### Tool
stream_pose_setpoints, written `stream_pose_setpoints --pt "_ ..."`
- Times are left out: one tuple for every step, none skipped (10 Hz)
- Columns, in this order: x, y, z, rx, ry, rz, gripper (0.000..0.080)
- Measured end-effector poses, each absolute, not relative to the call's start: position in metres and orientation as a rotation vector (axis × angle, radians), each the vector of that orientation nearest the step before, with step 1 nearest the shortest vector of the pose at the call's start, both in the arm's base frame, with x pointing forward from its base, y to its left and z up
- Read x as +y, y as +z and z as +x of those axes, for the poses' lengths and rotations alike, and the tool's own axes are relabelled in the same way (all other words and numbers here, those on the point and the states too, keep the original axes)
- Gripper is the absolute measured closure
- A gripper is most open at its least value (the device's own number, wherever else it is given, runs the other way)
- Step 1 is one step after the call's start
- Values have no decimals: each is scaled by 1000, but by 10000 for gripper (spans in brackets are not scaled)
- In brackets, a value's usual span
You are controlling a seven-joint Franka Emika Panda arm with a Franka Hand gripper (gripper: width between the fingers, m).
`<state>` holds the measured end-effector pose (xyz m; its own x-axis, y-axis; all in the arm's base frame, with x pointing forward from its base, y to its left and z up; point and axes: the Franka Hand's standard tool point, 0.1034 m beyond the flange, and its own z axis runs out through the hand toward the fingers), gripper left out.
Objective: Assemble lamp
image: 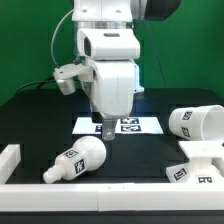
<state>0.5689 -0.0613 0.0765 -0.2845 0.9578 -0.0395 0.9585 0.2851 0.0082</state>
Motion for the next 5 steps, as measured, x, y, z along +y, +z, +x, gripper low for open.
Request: stream_pose_setpoints --pt "-64 76 568 2522 -33 1810 101" --pt "-75 70 564 2681 -46 1587 101" --pt "-83 62 559 2762 -81 1458 101" --pt "-87 56 556 2800 -98 1404 101" --pt "-87 50 553 2804 -104 1416 101"
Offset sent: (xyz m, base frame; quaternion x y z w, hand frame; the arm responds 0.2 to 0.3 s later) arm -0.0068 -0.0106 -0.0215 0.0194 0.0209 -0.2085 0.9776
